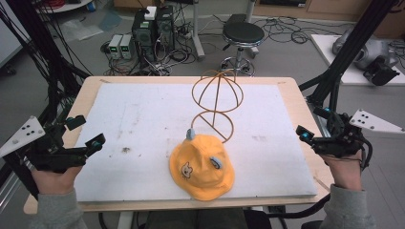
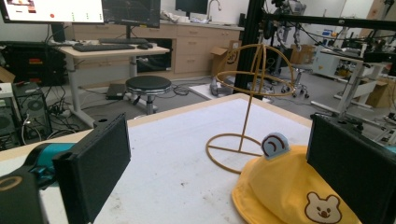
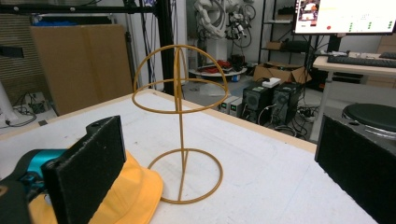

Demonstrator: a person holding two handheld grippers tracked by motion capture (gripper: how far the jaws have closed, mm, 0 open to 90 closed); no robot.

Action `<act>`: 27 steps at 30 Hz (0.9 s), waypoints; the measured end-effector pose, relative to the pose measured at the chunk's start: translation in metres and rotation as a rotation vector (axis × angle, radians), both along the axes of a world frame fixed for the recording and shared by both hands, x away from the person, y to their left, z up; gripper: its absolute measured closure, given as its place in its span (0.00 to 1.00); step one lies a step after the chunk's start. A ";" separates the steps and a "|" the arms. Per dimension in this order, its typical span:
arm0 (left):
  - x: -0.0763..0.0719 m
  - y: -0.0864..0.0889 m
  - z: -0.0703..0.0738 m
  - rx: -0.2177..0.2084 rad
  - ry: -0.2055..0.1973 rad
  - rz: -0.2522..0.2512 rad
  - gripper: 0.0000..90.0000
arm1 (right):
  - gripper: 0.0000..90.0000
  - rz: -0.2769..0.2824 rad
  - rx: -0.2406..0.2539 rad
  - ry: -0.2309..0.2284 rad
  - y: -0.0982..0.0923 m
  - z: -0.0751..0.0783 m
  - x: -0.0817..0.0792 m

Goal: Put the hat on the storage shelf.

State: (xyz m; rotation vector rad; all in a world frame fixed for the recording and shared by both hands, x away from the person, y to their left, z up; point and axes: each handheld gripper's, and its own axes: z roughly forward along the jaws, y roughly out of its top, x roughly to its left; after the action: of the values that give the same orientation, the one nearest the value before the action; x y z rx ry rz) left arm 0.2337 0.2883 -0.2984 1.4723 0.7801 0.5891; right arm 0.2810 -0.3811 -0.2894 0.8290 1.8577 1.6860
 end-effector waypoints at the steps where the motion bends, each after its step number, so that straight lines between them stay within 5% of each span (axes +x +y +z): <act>1: 0.000 0.000 0.000 0.000 0.001 0.004 0.07 | 0.01 0.000 0.000 0.001 0.000 0.000 0.000; 27: 0.000 0.001 0.001 -0.021 0.014 -0.001 0.05 | 0.01 0.038 -0.045 0.009 0.007 0.004 -0.002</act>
State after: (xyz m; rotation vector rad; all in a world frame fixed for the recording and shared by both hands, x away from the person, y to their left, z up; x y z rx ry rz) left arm 0.2340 0.2895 -0.2974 1.4593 0.7936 0.5690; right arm 0.2794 -0.3737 -0.2853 0.7893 1.9221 1.6596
